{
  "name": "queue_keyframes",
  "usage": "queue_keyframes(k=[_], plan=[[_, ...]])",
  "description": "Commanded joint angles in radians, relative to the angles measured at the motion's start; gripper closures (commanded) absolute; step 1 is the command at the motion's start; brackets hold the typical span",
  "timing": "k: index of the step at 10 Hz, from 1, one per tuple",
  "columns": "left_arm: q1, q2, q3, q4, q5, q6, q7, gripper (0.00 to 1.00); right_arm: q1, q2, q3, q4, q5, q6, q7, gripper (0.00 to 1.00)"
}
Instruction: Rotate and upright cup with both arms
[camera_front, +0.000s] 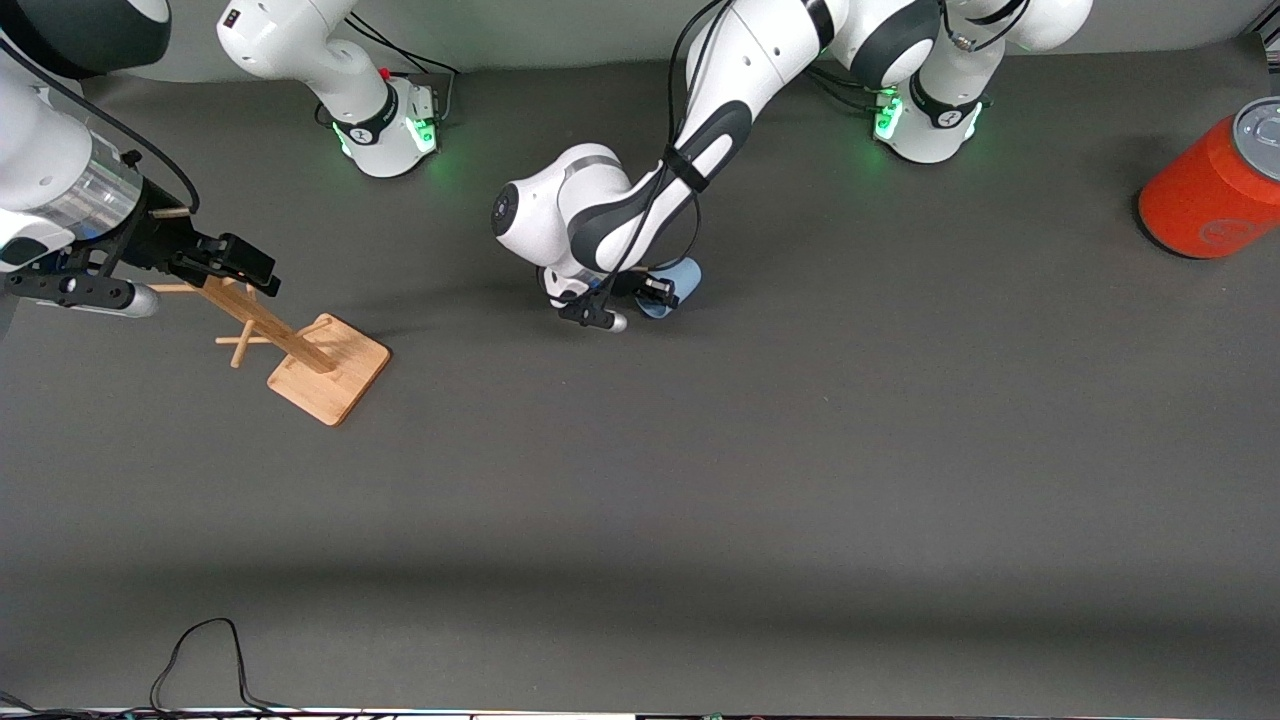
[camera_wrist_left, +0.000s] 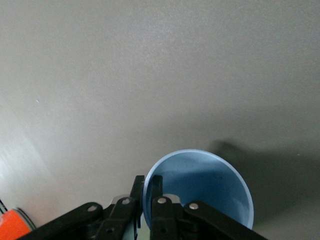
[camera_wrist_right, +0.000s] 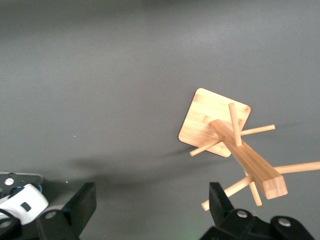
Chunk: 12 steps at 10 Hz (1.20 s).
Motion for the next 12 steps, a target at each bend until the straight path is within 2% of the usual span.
queue_keyframes(k=[1, 2, 3, 4, 5, 7, 9, 10, 12], plan=[[-0.004, -0.016, 0.058, 0.049, 0.01, -0.073, 0.141, 1.0, -0.217, 0.037, 0.187, 0.004, 0.032, 0.016, -0.071, 0.0], [0.005, -0.039, 0.089, 0.07, 0.002, -0.09, 0.18, 1.0, -0.284, 0.039, 0.245, 0.0, 0.044, 0.017, -0.072, 0.0], [0.06, -0.059, 0.084, 0.096, -0.008, -0.089, 0.189, 1.0, -0.393, 0.033, 0.342, -0.017, 0.057, 0.02, -0.081, 0.0], [0.12, -0.086, 0.08, 0.134, -0.053, -0.088, 0.198, 1.0, -0.522, 0.022, 0.466, -0.039, 0.058, 0.022, -0.099, 0.0], [0.204, -0.112, 0.078, 0.157, -0.123, -0.066, 0.206, 1.0, -0.606, 0.007, 0.543, -0.062, 0.066, 0.028, -0.11, 0.0], [0.345, -0.186, 0.084, 0.156, -0.295, 0.047, 0.249, 1.0, -0.665, -0.018, 0.576, -0.105, 0.066, 0.071, -0.151, 0.0], [0.419, -0.249, 0.086, 0.117, -0.349, 0.162, 0.251, 1.0, -0.748, -0.021, 0.651, -0.103, 0.066, 0.065, -0.156, 0.0], [0.421, -0.339, 0.087, -0.019, -0.352, 0.264, 0.216, 1.0, -0.754, -0.019, 0.659, -0.103, 0.066, 0.065, -0.156, 0.0], [0.415, -0.594, 0.091, -0.441, -0.346, 0.551, 0.15, 1.0, -0.748, -0.013, 0.656, -0.1, 0.066, 0.077, -0.157, 0.0]])
